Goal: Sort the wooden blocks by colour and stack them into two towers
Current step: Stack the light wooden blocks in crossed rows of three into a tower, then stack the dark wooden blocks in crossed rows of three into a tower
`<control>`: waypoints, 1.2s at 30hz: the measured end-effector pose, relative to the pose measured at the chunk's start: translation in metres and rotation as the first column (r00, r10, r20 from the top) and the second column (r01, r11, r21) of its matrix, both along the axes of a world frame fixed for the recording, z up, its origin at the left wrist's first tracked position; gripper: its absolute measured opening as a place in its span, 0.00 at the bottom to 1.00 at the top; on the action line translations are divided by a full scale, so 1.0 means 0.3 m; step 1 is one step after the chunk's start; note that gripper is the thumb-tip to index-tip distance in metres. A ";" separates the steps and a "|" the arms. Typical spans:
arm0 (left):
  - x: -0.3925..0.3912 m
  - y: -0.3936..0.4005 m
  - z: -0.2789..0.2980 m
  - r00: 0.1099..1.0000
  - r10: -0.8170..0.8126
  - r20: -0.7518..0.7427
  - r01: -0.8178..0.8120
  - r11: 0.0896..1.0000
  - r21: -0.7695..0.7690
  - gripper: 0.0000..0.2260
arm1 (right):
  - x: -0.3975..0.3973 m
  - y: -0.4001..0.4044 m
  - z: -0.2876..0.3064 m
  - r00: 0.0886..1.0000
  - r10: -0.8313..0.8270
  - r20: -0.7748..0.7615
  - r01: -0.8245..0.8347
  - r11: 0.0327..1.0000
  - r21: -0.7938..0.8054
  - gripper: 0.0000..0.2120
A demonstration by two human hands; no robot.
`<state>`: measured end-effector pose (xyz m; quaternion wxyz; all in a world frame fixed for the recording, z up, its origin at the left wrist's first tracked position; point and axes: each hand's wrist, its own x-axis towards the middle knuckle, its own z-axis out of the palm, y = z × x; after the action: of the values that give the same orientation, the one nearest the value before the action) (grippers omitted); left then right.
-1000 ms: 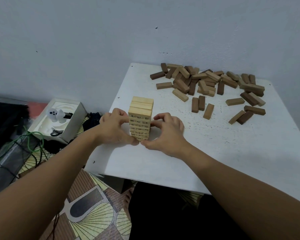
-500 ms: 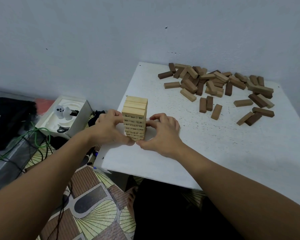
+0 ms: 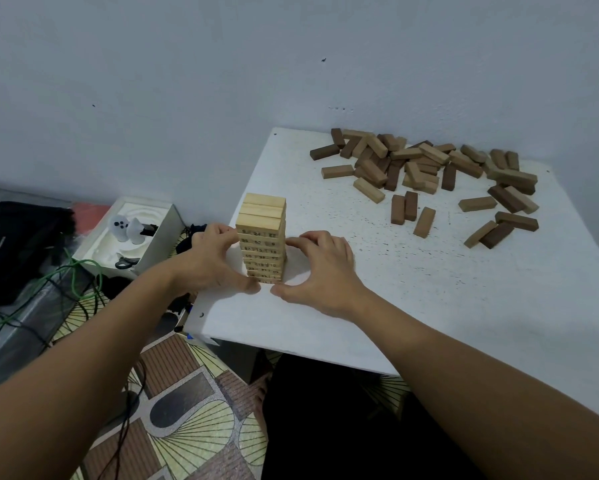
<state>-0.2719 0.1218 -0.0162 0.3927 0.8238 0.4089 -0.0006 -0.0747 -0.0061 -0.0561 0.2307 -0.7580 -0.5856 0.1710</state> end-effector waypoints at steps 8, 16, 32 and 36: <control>-0.146 -0.084 -0.028 0.967 0.234 -0.104 -0.217 0.963 0.159 0.51 | 0.036 -0.129 -0.005 0.983 0.107 0.152 -0.091 0.990 -0.109 0.43; -0.176 -0.362 -0.111 0.950 0.267 0.163 -0.313 0.801 0.511 0.22 | 0.117 -0.276 0.004 0.987 0.074 0.140 -0.051 0.986 -0.158 0.41; 0.473 -0.510 -0.075 0.977 -0.200 -0.067 0.193 0.720 0.667 0.24 | 0.483 -0.570 0.035 0.963 -0.140 0.230 0.183 0.967 -0.176 0.38; 0.601 -0.493 -0.086 0.969 -0.225 -0.100 0.237 0.748 0.620 0.24 | 0.581 -0.606 0.026 0.948 -0.194 0.251 0.243 0.953 -0.183 0.38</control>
<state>-0.0917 -0.0261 -0.0418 0.0891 0.9513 0.2845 0.0790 0.0996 -0.1880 -0.0483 0.0970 -0.8534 -0.4987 0.1166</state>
